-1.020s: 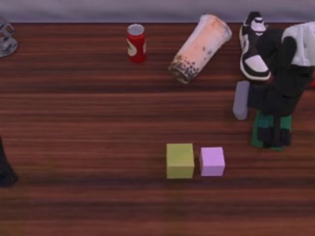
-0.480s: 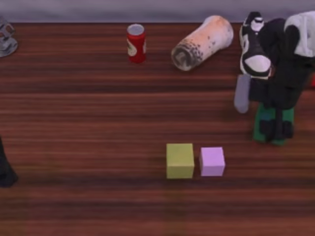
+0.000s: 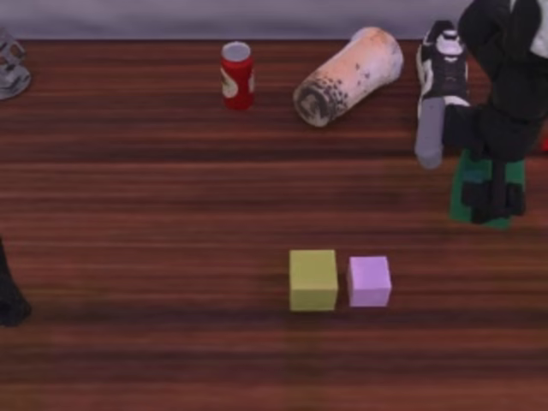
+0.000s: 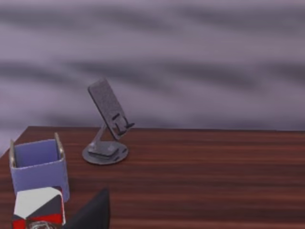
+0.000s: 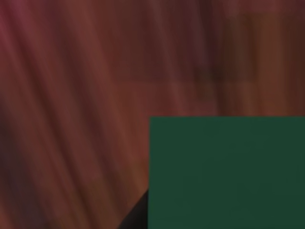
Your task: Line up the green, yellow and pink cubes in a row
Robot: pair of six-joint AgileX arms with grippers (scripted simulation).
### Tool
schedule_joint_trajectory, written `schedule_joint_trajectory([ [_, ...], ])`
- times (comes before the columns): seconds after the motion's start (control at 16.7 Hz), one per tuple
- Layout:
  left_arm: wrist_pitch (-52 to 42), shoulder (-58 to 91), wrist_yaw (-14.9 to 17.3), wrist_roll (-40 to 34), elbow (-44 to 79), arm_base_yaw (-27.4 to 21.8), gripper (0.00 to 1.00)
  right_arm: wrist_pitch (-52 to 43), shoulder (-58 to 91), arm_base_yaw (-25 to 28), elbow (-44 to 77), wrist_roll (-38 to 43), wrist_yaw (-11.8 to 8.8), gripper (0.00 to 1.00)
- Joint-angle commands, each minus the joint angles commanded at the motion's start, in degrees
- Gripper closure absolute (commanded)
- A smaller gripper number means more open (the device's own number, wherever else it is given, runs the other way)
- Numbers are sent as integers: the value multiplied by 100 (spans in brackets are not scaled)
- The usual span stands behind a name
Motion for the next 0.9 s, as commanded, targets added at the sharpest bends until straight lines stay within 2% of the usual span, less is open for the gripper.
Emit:
schedule_joint_trajectory([
  [0.18,0,0,0,0,0,0,0,-35,78,24,63,32,0,100],
  [0.36,0,0,0,0,0,0,0,-363,467,372,624,210,6,100],
  [0.54,0,0,0,0,0,0,0,-923,1116,950,1725,548,13,100],
  [0.9,0,0,0,0,0,0,0,-2302,2645,2430,4913,1466,17,100],
])
